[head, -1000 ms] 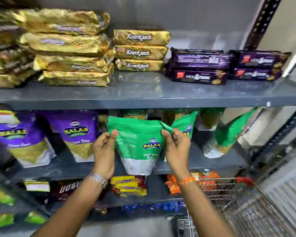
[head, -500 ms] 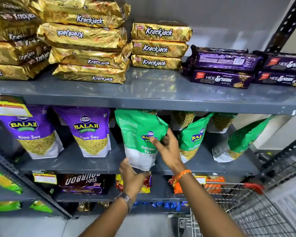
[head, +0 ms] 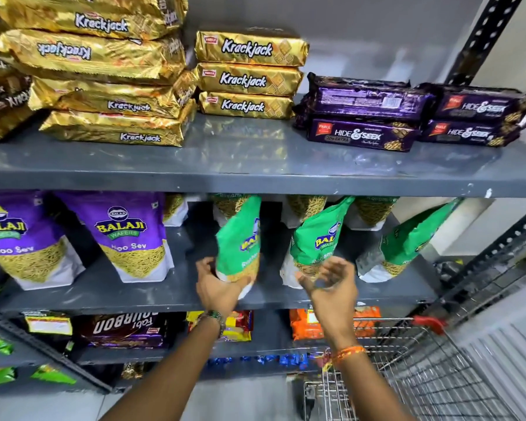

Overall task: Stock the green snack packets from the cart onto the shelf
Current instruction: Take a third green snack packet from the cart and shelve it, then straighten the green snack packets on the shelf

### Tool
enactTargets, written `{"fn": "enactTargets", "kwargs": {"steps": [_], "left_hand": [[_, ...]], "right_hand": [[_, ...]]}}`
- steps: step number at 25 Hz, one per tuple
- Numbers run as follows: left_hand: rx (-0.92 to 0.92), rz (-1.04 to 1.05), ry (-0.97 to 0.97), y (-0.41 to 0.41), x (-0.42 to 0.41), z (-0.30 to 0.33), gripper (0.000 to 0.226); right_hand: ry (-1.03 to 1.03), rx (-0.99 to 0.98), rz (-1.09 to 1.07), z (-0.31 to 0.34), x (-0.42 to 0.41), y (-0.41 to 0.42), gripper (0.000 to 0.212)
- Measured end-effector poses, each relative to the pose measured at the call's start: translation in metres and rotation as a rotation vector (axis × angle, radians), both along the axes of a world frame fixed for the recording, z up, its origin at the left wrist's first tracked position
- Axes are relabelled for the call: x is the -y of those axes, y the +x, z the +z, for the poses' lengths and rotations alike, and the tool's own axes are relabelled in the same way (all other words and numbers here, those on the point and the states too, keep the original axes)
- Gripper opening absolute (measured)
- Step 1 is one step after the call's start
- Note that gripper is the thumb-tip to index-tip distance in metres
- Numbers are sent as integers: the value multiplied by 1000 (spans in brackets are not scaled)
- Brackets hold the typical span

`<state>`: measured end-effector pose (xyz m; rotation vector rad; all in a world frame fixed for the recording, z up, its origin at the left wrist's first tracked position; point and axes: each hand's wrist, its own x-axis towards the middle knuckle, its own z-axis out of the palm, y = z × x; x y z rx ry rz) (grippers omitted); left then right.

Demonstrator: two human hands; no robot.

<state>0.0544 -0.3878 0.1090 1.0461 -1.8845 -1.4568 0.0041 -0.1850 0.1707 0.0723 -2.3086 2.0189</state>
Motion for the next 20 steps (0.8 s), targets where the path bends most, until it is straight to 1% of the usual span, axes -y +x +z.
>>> {"fn": "enactTargets", "kwargs": {"steps": [2,4,6,8,10,11,13,15,17,20], "left_hand": [[-50,-79,78,1,21,-8,72],[-82,-192,113,3,42,-13,68],[-79,-279,127,4,56,-15,67],[-63,-314,135,5,55,-17,74],[-56,-281,102,5,44,-18,92],[-37,-239,49,2,39,-17,99],[1,-158,-20,-4,34,-12,99],[19,-121,-36,-6,39,-9,98],[29,-120,-30,-5,47,-12,99],[46,-119,-34,-3,49,-12,95]], "right_hand": [[141,91,18,-13,-17,-27,98],[170,113,71,-26,-13,-45,127],[179,97,58,-38,-1,-57,141],[192,74,19,-52,7,-65,145],[210,38,-24,-65,11,-66,139],[229,11,-68,-70,14,-65,136],[282,-15,-184,-77,22,-63,132],[322,8,-283,-76,33,-63,132],[368,31,-334,-72,39,-64,134],[396,41,-349,-71,41,-64,134]]}}
